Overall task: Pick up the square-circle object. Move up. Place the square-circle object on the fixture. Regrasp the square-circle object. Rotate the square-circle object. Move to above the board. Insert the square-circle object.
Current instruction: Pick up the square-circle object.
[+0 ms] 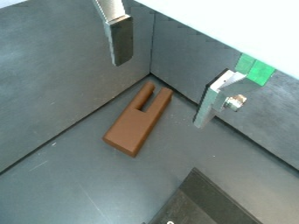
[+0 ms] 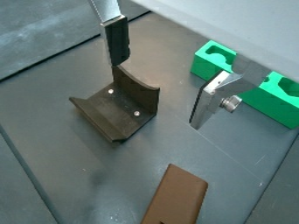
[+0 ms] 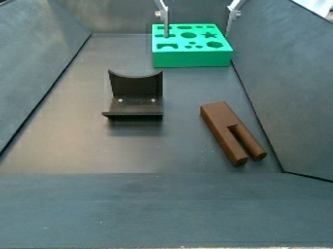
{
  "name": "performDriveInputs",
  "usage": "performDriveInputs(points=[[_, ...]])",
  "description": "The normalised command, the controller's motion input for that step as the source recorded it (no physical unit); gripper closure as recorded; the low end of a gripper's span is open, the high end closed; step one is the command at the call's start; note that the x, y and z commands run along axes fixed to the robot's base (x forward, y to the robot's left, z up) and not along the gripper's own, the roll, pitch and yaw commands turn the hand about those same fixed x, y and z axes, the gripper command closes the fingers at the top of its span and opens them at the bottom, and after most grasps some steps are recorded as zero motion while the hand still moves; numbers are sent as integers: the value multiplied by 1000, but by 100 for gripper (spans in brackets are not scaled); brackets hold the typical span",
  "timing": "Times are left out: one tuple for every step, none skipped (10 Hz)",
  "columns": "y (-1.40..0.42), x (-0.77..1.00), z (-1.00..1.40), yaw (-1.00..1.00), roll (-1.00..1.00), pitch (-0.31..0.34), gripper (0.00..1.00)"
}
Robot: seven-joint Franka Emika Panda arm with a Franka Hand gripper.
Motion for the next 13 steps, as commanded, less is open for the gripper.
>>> performDriveInputs(points=[[0,-197,-677,460,46,-200,0],[0,-357,-754,594,0,-206,0],[20,-391,-760,569,0,-203,0],[0,-437,-726,514,0,-213,0],[-37,-403,-760,431,0,-174,0],[0,-220,-757,343,-70,-60,0],[0,-177,-746,163,-160,0,0],[26,-243,-729,103,-201,26,0],[31,-257,-714,94,-199,43,0],[0,-211,-737,66,-167,64,0],[0,-180,-634,37,-110,0,0],[0,-174,-563,83,-54,-74,0],[0,-34,-623,111,-34,-59,0]])
